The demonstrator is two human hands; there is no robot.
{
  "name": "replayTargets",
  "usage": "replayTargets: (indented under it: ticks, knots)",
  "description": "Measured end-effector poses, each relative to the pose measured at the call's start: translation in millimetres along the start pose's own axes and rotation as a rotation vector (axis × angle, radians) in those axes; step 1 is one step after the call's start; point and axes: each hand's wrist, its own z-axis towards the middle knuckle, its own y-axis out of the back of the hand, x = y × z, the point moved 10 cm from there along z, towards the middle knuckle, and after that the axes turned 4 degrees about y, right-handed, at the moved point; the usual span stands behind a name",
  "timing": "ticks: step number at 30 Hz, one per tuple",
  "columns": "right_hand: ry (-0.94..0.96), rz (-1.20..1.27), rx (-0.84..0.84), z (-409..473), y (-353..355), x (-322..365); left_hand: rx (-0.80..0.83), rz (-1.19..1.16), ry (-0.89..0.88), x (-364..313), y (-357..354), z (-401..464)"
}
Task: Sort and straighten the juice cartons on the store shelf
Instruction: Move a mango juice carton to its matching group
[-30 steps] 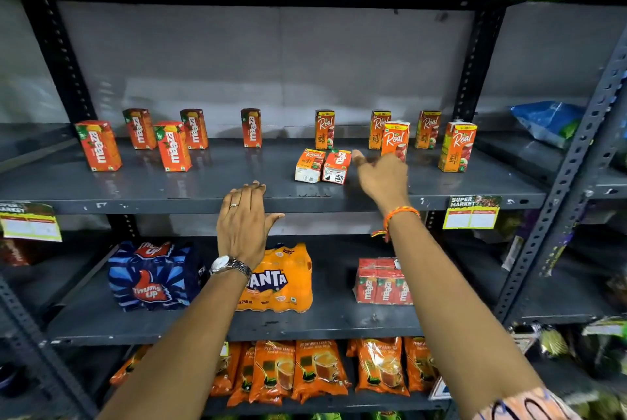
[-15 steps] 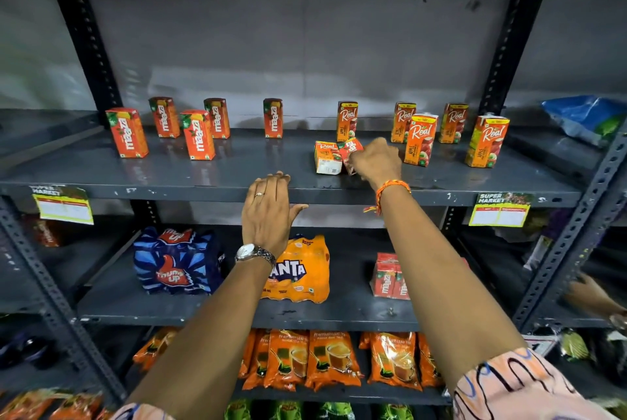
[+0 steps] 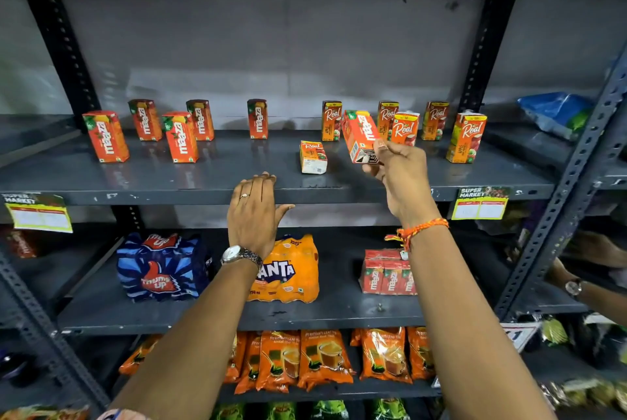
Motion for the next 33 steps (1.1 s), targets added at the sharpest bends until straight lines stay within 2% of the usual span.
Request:
replayTargets:
  ticks: [8, 12, 17, 21, 25, 27, 30, 33]
  knots:
    - [0.329, 0.051, 0.037, -63, 5, 80, 0.009, -0.048, 0.022, -1, 4, 0]
    - [0.498, -0.004, 0.022, -102, 14, 108, 0.019, -0.070, 0.029, -2, 5, -1]
    - [0.575, 0.000, 0.008, -132, 23, 111, 0.017, -0.070, 0.043, -3, 6, -1]
    - [0.518, 0.072, -0.017, -122, 27, 106, 0.031, -0.071, 0.050, -3, 5, 0]
    - [0.297, 0.361, 0.042, -93, 20, 86, 0.040, -0.085, 0.058, -2, 4, 0]
    - [0.186, 0.409, 0.123, -77, 9, 76, 0.047, -0.100, 0.073, -1, 5, 1]
    - [0.064, 0.372, 0.188, -60, -8, 61, 0.067, -0.132, 0.051, 0, 7, 3]
    - [0.064, 0.196, 0.182, -46, -23, 49, 0.057, -0.119, 0.020, 18, 13, 0]
